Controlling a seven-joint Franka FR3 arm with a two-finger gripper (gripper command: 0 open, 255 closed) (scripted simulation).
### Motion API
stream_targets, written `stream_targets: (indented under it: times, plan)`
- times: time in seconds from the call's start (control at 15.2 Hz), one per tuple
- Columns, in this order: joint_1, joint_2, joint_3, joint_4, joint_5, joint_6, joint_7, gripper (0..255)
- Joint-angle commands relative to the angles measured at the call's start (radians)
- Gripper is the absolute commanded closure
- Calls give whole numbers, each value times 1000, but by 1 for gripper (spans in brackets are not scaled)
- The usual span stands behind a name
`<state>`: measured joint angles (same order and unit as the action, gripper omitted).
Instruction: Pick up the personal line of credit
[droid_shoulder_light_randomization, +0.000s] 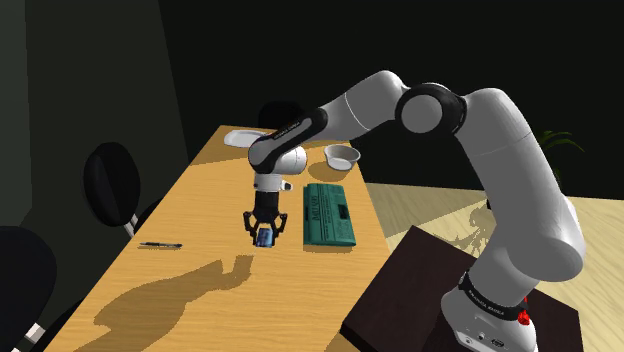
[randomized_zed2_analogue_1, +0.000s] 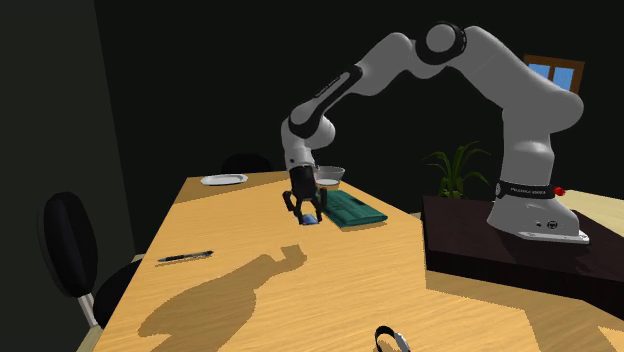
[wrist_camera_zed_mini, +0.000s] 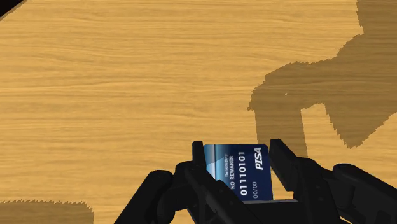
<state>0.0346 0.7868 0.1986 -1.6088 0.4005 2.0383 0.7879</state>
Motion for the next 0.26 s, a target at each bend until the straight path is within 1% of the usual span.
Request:
stream_targets:
  times: [0.0, 0.2]
  plan:
    - [-2, -21, 1, -6, 0, -15, 6, 255]
    - [-3, -33, 1, -8, 0, -23, 10, 255]
